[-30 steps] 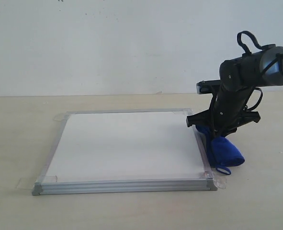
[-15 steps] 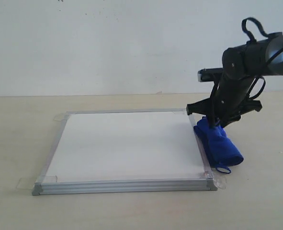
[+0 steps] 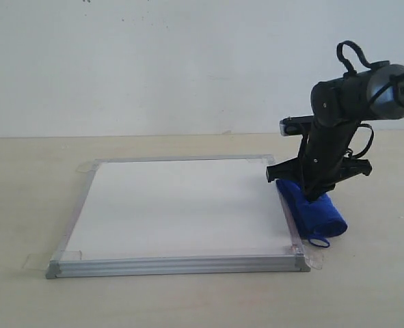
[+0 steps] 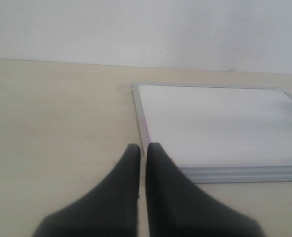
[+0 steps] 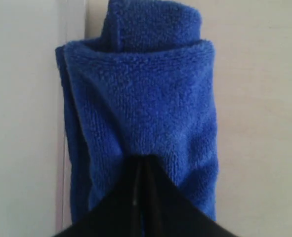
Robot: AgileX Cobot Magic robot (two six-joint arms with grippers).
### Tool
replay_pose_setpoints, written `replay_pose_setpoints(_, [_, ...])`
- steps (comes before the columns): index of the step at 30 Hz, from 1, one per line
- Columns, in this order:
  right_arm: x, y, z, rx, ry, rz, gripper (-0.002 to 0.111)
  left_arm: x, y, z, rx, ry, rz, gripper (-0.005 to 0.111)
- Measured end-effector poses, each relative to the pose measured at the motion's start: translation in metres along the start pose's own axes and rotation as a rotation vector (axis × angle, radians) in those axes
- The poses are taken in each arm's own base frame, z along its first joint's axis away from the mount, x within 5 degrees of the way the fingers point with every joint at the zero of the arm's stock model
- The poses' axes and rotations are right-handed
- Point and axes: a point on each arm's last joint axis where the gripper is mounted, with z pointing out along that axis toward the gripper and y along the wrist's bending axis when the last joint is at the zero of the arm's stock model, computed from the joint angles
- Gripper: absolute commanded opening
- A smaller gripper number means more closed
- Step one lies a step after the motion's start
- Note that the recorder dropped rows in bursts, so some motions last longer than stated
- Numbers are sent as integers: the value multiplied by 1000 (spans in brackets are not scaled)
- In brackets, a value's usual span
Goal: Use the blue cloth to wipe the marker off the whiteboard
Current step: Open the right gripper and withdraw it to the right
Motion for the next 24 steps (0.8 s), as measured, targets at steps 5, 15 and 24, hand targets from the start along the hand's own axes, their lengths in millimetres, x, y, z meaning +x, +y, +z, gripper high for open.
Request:
replay_pose_setpoints(5, [-1, 0, -4, -1, -8, -25, 0, 0, 0, 0, 0, 0, 0, 4])
replay_pose_setpoints(15, [3, -6, -72, -13, -91, -41, 0, 0, 0, 0, 0, 0, 0, 4])
replay_pose_setpoints(24, [114, -20, -116, -84, -291, -43, 0, 0, 0, 0, 0, 0, 0, 4])
